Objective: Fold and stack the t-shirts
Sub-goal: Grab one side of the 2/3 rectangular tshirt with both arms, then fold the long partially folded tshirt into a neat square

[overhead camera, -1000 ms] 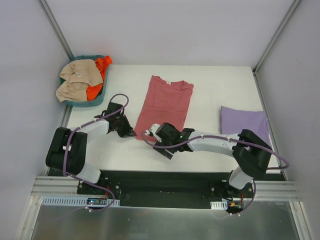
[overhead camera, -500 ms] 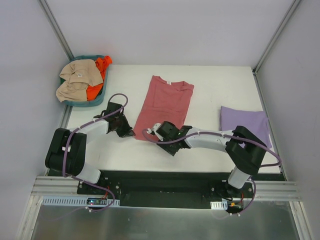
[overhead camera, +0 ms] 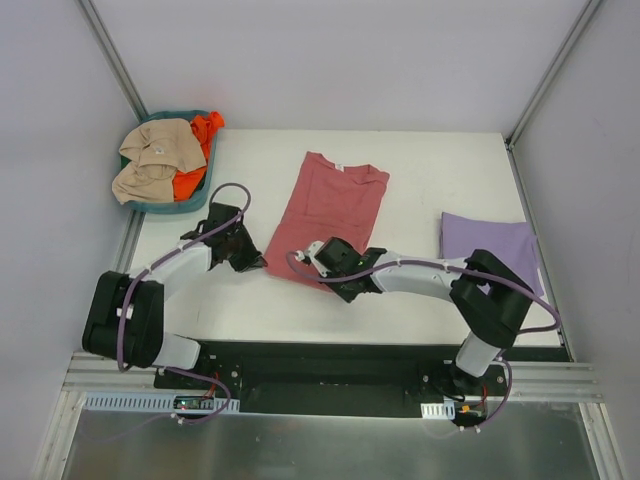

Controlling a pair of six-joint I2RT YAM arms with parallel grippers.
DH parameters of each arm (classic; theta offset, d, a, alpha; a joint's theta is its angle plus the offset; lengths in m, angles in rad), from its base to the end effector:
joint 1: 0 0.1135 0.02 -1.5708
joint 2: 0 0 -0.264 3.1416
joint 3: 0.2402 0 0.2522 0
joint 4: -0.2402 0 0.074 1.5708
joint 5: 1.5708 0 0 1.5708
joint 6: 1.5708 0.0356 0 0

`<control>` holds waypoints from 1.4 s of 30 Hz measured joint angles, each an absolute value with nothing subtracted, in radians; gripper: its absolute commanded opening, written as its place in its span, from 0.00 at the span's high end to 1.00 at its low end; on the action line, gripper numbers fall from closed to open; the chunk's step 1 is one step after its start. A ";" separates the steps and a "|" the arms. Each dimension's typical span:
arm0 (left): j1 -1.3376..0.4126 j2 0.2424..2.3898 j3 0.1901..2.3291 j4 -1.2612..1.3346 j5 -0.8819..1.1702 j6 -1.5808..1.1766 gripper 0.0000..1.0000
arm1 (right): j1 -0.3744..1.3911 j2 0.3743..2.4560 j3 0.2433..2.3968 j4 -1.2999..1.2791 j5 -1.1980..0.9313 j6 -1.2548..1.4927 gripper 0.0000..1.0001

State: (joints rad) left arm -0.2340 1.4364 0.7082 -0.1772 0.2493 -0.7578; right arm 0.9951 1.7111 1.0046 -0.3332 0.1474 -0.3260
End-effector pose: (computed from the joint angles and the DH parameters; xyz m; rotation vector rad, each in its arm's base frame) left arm 0.2649 -0.0722 0.1715 -0.5604 2.5223 -0.7089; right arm 0.1881 0.2803 0.1674 -1.5496 2.0793 0.0507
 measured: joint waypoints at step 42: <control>-0.406 1.092 0.899 -0.343 -0.001 -0.793 1.00 | 0.882 0.991 0.746 -0.296 -0.260 0.100 0.99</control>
